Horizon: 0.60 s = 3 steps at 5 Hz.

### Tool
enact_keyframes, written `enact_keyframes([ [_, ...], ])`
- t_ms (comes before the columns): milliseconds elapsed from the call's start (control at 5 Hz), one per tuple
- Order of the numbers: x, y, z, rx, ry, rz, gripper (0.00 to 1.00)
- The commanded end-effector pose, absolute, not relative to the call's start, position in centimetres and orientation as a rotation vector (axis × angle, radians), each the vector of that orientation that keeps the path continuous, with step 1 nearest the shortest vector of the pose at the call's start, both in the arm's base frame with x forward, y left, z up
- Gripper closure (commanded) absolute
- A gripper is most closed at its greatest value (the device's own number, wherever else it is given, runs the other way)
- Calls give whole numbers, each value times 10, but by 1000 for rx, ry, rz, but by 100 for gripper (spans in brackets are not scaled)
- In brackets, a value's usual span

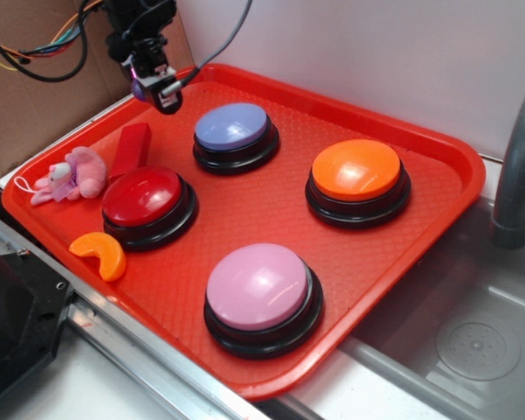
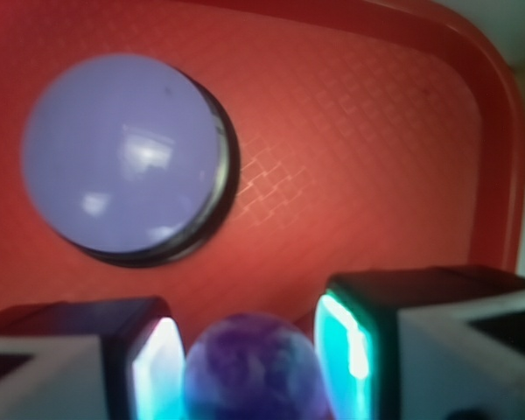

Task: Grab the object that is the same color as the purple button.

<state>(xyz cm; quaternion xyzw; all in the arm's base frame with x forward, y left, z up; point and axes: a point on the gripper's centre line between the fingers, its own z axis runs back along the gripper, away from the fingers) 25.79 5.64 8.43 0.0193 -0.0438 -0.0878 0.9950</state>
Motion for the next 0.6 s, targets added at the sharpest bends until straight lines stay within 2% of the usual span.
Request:
enact_keyframes([
  [0, 269, -2, 151, 6, -187, -39, 100],
  [400, 251, -32, 162, 27, -199, -16, 100],
])
